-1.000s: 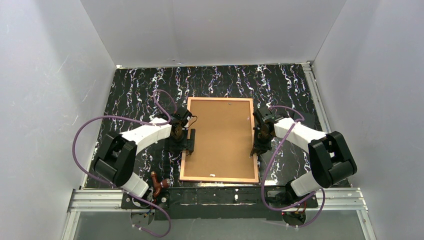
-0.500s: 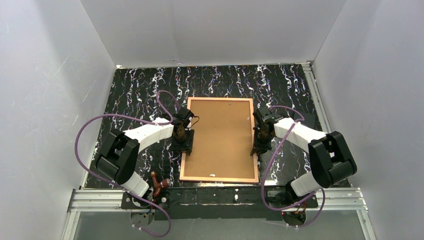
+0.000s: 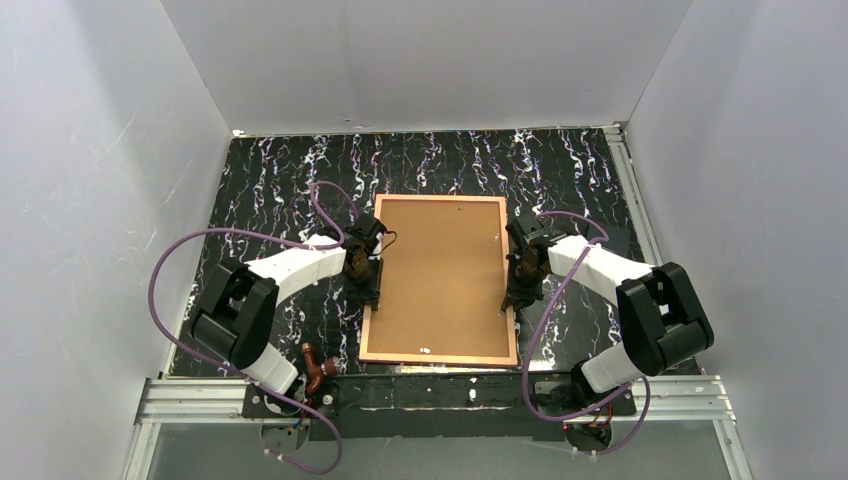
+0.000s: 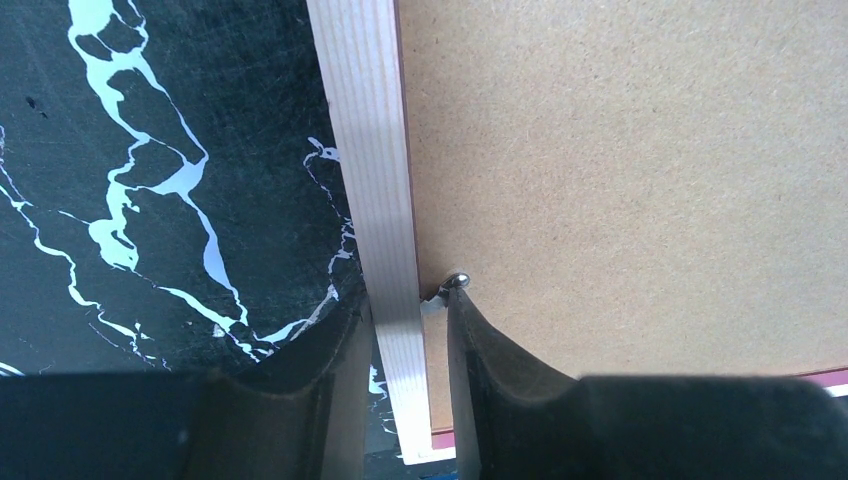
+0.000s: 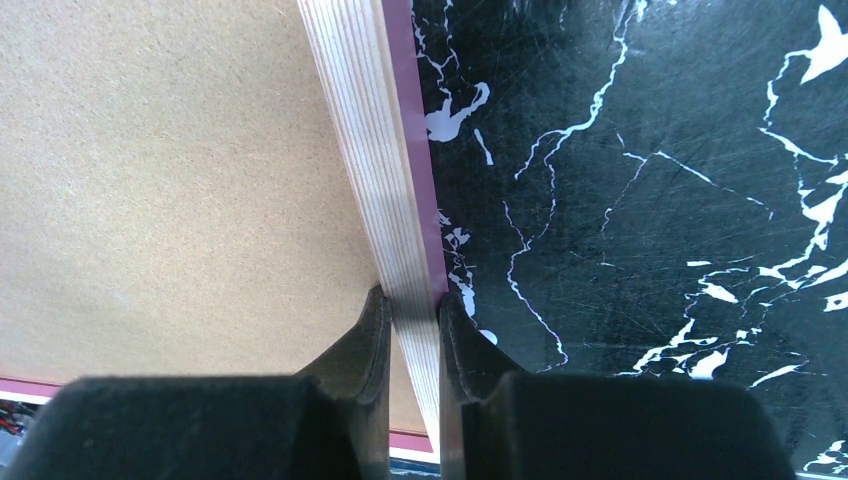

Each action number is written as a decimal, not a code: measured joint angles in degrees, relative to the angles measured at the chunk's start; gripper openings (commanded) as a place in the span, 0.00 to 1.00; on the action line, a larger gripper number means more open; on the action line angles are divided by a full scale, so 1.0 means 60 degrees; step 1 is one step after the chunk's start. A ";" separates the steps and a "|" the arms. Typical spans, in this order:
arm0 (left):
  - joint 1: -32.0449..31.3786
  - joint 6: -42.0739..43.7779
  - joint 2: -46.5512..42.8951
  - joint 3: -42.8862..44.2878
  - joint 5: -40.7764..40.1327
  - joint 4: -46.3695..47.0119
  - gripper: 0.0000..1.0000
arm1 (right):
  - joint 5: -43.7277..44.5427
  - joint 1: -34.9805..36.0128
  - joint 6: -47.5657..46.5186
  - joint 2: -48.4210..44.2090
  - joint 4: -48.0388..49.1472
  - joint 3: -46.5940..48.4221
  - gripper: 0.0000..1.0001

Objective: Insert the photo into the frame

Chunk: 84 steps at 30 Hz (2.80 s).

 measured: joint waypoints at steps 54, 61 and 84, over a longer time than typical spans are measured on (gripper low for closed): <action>0.1133 -0.0871 -0.1024 0.0346 0.0568 -0.0393 0.98 | -0.0364 -0.1351 -0.1362 0.2051 -0.0426 0.3934 0.89; 0.1249 -0.0914 -0.1027 0.0346 0.0896 -0.0433 0.98 | -0.0517 -0.1657 -0.1461 0.3599 -0.0601 0.5490 0.89; 0.1253 -0.0816 -0.1016 0.0346 0.1195 -0.0550 0.98 | 0.0095 -0.1657 -0.1621 0.5821 -0.1435 0.7566 0.63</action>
